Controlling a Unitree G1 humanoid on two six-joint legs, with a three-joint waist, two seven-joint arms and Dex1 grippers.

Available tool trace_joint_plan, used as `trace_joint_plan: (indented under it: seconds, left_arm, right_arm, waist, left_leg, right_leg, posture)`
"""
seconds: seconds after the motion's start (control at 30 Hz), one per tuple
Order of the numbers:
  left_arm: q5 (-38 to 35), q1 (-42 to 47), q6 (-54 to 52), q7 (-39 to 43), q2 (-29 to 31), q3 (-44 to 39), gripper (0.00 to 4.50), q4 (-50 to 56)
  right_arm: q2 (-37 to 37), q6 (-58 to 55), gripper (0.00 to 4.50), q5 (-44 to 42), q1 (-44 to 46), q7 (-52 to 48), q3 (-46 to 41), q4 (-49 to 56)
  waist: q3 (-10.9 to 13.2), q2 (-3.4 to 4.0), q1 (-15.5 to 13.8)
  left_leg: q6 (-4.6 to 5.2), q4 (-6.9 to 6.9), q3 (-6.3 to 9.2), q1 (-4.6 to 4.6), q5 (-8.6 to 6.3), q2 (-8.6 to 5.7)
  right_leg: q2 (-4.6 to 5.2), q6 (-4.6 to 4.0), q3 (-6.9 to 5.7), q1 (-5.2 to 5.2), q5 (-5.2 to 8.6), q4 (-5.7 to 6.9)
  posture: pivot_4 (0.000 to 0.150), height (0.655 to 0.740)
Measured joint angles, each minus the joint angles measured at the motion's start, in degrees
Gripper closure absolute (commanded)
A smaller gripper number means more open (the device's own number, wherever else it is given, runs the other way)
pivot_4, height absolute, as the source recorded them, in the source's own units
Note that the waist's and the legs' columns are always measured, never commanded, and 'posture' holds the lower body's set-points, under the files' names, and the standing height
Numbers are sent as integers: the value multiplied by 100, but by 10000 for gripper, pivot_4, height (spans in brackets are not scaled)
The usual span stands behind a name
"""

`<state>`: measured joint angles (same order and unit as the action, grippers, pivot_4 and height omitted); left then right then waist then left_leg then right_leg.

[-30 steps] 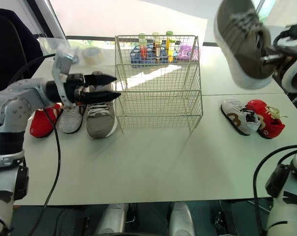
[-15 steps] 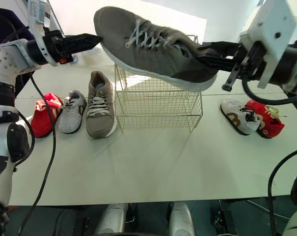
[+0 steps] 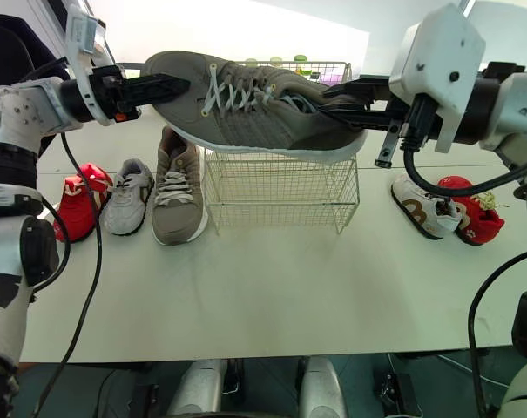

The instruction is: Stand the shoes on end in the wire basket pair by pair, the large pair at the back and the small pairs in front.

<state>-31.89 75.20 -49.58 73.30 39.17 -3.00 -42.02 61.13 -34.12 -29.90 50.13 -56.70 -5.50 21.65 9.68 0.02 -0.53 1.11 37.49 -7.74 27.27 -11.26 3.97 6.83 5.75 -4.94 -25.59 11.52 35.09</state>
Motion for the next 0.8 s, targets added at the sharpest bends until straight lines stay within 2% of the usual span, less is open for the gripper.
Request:
trace_joint_plan:
  seconds: [0.13,0.17,0.23,0.33,0.43,0.7,0.77,0.8]
  left_arm:
    - [96,-26,-25,-55,-46,-10,33157,26]
    - [98,-29,-49,-105,-55,-35,36980,25]
    - [92,-32,-145,-207,-87,-138,40027,26]
    - [22,-93,-323,-417,-175,-350,40031,72]
    - [-154,-302,-653,-849,-240,-723,40034,302]
    - [-1117,-805,-1376,-2506,-753,-2306,40034,1301]
    - [-1392,-851,-1418,-2903,-989,-2644,40034,1542]
    - [-1546,-885,-1414,-3123,-1157,-2838,40034,1724]
  right_arm:
    - [-8,77,44698,33,22,-92,58,-92]
    - [-26,79,39774,27,50,-111,68,-107]
    - [-120,79,30317,-27,118,-108,51,-170]
    - [-138,-57,16154,-141,133,-42,-64,-230]
    - [-140,-458,166,-432,-94,122,-524,-329]
    - [-963,-1999,166,-1831,-1024,1364,-2302,-797]
    - [-1536,-2325,166,-2325,-1268,1833,-2574,-803]
    - [-2059,-2486,166,-2719,-1320,2208,-2654,-800]
  waist:
    - [0,0,6]
    - [0,0,9]
    - [0,0,11]
    - [1,0,-6]
    - [1,-1,-13]
    - [3,-7,-22]
    - [-1,-13,-13]
    - [-1,-13,1]
  left_leg:
    - [0,3,0,0,0,0]
    - [0,3,0,0,0,0]
    - [0,5,0,0,1,0]
    - [0,10,1,1,1,0]
    - [3,22,4,4,-1,0]
    - [7,49,15,1,-3,1]
    - [7,52,18,-6,-3,1]
    - [6,53,19,-11,-2,1]
  right_leg:
    - [0,1,0,-1,-1,5]
    - [0,3,0,-2,-1,7]
    - [0,12,0,-3,-6,9]
    - [0,16,0,-2,-9,12]
    - [0,18,0,2,-10,15]
    - [0,21,-2,20,-12,31]
    - [0,22,-4,27,-13,34]
    - [0,22,-4,30,-13,40]
  posture:
    - [1500,7400]
    - [1500,7400]
    - [1500,7400]
    - [1500,7400]
    - [1500,7400]
    - [1500,7400]
    - [1500,7400]
    - [1500,7400]
